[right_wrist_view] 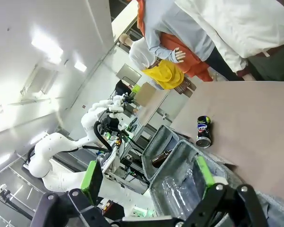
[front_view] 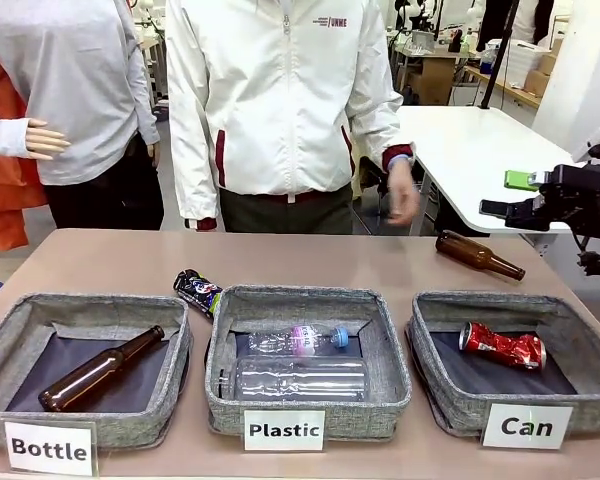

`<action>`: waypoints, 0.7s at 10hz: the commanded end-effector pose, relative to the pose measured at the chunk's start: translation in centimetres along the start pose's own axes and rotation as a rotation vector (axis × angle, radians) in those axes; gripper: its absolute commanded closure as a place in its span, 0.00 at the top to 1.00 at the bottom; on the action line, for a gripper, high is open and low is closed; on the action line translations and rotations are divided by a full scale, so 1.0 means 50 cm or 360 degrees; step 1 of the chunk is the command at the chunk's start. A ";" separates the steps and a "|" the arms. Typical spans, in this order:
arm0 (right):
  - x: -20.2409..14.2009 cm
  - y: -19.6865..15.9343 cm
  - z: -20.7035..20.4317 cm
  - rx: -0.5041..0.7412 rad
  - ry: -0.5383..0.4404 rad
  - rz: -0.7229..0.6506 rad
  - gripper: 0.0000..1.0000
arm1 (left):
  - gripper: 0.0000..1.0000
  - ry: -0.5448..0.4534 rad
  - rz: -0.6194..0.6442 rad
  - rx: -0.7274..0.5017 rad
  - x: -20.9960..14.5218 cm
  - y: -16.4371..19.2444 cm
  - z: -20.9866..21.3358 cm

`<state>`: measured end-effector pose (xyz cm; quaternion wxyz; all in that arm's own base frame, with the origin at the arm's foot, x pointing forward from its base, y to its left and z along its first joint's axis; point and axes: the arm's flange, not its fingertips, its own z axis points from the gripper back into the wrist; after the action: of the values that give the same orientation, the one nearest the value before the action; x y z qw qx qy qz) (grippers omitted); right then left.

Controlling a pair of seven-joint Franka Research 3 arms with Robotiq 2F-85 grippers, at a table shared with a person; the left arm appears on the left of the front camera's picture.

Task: Sort the can waste into the basket.
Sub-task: Pick up the can waste from the table and place it in the right Fabric basket.

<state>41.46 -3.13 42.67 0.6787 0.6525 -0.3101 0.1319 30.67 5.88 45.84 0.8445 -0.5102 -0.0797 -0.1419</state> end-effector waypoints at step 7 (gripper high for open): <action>0.007 0.002 0.006 0.0012 0.0021 0.0002 1.00 | 1.00 0.0219 -0.0149 0.0492 0.287 -0.065 -0.243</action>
<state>41.51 -3.16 42.57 0.6788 0.6530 -0.3092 0.1311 45.67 -9.09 45.37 0.9101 -0.3605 -0.0663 -0.1931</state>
